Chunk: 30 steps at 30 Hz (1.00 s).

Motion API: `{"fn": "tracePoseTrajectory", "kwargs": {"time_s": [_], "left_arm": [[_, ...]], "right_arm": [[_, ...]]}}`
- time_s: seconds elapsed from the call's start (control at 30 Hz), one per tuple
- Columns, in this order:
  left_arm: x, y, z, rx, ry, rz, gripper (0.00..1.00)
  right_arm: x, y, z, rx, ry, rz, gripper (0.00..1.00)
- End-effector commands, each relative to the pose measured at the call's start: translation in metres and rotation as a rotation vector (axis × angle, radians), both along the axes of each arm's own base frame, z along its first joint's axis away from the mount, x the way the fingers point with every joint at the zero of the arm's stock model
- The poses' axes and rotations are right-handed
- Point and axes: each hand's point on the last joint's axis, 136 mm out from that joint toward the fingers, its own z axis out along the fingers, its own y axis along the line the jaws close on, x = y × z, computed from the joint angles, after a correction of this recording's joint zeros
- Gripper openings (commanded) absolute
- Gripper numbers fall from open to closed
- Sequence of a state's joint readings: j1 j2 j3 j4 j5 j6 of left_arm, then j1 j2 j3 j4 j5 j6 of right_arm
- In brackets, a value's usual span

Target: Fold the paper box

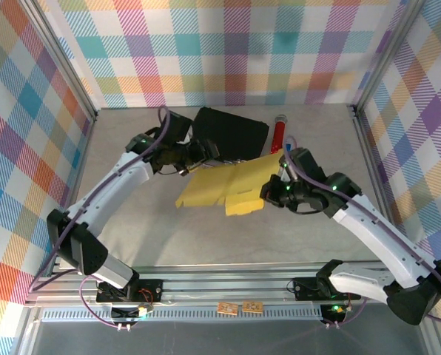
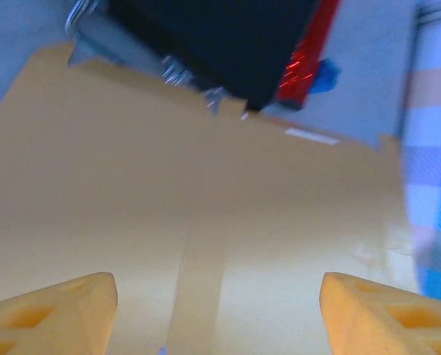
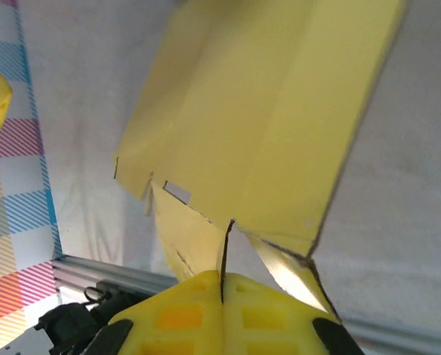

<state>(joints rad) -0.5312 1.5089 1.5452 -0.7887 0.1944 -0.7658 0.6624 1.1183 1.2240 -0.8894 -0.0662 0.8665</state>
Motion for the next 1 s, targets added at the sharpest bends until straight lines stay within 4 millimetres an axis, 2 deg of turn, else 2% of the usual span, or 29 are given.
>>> {"fn": "tracePoseTrajectory", "kwargs": {"time_s": [0.0,0.1,0.17,0.23,0.3,0.4,0.47,0.53,0.63,0.7,0.83,0.97], "left_arm": [[0.008,0.004,0.055,-0.061,-0.134,0.025,0.75],[0.018,-0.008,0.107,-0.149,-0.262,-0.006,0.79],[0.022,-0.016,0.122,-0.173,-0.280,-0.032,0.79],[0.022,-0.021,0.128,-0.155,-0.273,-0.063,0.80],[0.017,-0.018,0.125,-0.099,-0.257,-0.075,0.79],[0.006,0.001,0.125,0.003,-0.294,-0.054,0.79],[-0.003,0.026,0.119,0.079,-0.295,0.017,0.80],[-0.013,0.060,0.104,0.133,-0.232,0.154,0.83],[-0.032,0.100,0.074,0.030,-0.037,0.396,0.85],[-0.042,0.110,0.053,-0.121,0.109,0.531,0.83],[-0.049,0.117,0.032,-0.351,0.261,0.766,0.80],[-0.030,0.112,0.018,-0.544,0.343,0.921,0.80]], "right_arm": [[0.022,-0.008,0.027,-0.168,-0.146,0.079,0.00],[0.039,0.007,0.045,-0.207,-0.228,0.184,0.00],[0.047,0.018,0.056,-0.217,-0.286,0.252,0.00],[0.056,0.026,0.065,-0.227,-0.328,0.293,0.00],[0.068,0.031,0.072,-0.239,-0.334,0.291,0.00],[0.083,0.038,0.076,-0.227,-0.321,0.253,0.00],[0.092,0.041,0.075,-0.214,-0.300,0.217,0.00],[0.099,0.042,0.076,-0.186,-0.285,0.166,0.00],[0.106,0.049,0.082,-0.112,-0.282,0.124,0.00],[0.108,0.055,0.087,-0.068,-0.280,0.119,0.00],[0.108,0.061,0.087,-0.039,-0.258,0.124,0.00],[0.107,0.065,0.087,-0.016,-0.249,0.141,0.00]]}}
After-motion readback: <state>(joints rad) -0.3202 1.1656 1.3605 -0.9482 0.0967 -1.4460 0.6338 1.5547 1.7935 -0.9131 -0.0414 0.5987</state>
